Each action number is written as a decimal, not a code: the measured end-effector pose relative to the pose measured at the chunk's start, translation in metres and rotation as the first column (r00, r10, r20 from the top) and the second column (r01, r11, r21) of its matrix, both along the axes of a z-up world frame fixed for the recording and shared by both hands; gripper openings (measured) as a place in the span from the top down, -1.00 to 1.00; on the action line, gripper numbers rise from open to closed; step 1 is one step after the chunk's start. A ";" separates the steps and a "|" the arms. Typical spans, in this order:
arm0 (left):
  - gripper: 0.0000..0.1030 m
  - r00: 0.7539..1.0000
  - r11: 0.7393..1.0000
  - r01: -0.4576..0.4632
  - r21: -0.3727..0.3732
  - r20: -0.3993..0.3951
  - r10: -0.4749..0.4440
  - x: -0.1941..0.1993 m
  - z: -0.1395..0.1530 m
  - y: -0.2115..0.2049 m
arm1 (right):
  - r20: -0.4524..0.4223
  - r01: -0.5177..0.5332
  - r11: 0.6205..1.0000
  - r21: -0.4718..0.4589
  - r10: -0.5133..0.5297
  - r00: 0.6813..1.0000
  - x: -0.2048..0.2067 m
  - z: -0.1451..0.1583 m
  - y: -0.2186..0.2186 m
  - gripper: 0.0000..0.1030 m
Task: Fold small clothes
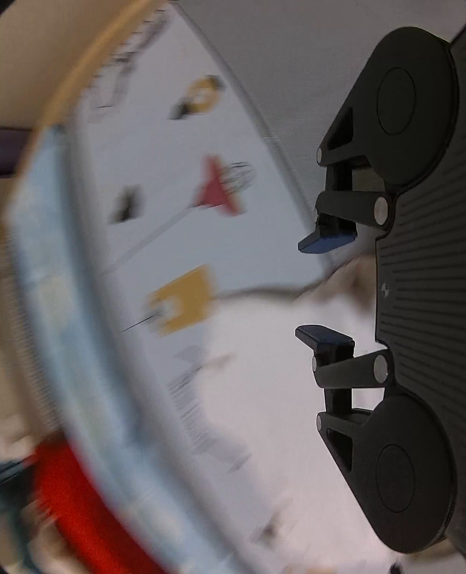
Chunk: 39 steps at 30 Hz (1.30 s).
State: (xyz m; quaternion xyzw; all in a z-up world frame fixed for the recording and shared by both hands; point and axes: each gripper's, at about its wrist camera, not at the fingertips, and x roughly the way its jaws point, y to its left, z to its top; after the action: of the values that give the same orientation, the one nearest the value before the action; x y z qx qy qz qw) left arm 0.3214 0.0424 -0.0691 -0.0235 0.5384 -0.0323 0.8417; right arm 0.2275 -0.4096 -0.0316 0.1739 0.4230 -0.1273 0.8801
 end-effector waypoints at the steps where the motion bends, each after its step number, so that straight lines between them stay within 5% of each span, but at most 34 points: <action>1: 0.38 1.000 1.000 -0.004 -0.007 0.013 0.004 -0.010 0.012 0.001 | 0.044 0.001 1.000 -0.002 -0.001 0.999 -0.012 0.017 0.002 0.11; 7: 0.38 0.993 0.999 0.032 0.024 0.117 -0.034 -0.081 0.071 0.004 | 0.186 -0.051 0.996 0.067 0.037 0.982 -0.101 0.078 0.002 0.06; 13: 0.37 0.980 0.996 0.081 -0.037 0.186 -0.073 -0.182 0.093 0.012 | 0.123 -0.067 0.996 0.055 0.060 0.991 -0.195 0.058 0.001 0.05; 18: 0.37 0.981 0.993 0.074 -0.095 0.188 -0.055 -0.252 0.049 0.023 | 0.021 -0.036 0.994 0.102 0.035 0.999 -0.246 0.008 0.000 0.06; 22: 0.43 0.998 0.998 -0.048 -0.041 -0.049 0.046 -0.277 -0.012 0.039 | -0.064 -0.043 0.993 0.107 0.050 0.997 -0.265 -0.028 0.000 0.11; 33: 0.38 0.992 0.997 -0.025 -0.067 -0.123 0.017 -0.282 -0.030 0.052 | -0.279 -0.033 0.997 0.067 0.051 0.959 -0.270 -0.078 0.007 0.10; 39: 0.38 0.987 0.999 0.019 -0.035 -0.161 -0.024 -0.281 -0.043 0.047 | -0.312 -0.034 0.996 0.084 0.059 0.948 -0.270 -0.086 0.006 0.09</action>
State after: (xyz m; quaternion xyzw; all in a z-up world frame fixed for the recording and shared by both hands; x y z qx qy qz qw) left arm 0.0403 0.0891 -0.1120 -0.0342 0.6045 -0.0484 0.7944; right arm -0.0429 -0.4032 -0.1180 0.1757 0.5662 -0.1159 0.7970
